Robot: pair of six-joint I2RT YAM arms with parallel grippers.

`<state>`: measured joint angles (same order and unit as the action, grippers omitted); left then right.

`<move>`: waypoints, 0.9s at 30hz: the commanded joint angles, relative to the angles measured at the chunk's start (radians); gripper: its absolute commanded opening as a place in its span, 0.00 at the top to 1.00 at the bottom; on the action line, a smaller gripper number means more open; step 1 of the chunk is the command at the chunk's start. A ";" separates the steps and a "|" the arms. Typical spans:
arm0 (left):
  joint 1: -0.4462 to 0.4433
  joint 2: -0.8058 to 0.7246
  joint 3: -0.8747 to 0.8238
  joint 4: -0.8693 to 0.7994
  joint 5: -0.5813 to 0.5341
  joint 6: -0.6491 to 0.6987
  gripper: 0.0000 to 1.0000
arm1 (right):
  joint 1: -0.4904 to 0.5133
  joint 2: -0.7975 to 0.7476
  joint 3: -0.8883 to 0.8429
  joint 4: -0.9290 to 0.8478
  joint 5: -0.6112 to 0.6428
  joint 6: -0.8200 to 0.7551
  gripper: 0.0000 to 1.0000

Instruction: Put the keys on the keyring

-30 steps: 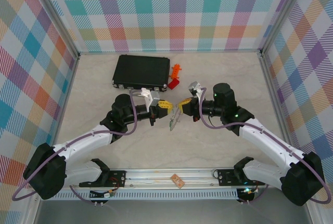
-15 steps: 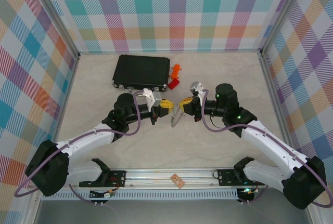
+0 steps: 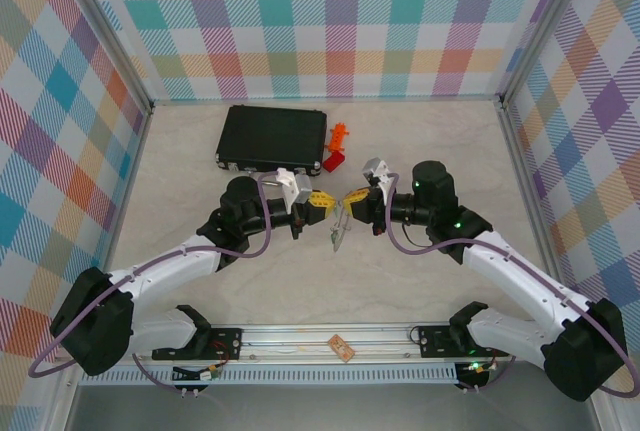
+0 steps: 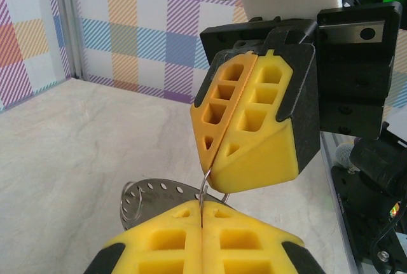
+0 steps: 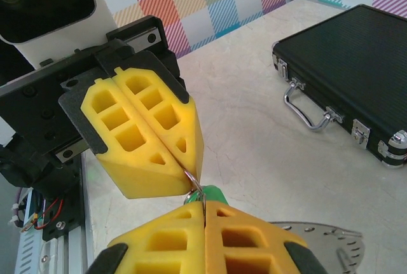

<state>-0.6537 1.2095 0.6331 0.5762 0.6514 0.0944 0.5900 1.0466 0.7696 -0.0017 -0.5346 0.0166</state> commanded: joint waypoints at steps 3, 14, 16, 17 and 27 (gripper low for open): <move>-0.004 0.009 0.037 0.001 0.031 -0.004 1.00 | 0.008 0.007 0.037 0.022 -0.030 -0.017 1.00; -0.005 0.001 0.035 0.016 0.061 -0.010 1.00 | 0.009 0.032 0.060 -0.007 -0.003 -0.004 1.00; -0.006 -0.005 0.030 0.020 0.062 -0.010 1.00 | 0.008 0.033 0.062 -0.009 0.003 0.001 1.00; -0.006 -0.007 0.028 0.022 0.062 -0.007 1.00 | 0.008 0.033 0.062 -0.009 0.006 0.005 1.00; -0.006 -0.013 0.004 0.029 0.034 0.015 0.97 | 0.007 0.035 0.078 -0.020 0.074 0.055 1.00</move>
<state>-0.6533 1.2182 0.6392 0.5758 0.6598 0.0948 0.5949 1.0729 0.7986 -0.0292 -0.5045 0.0483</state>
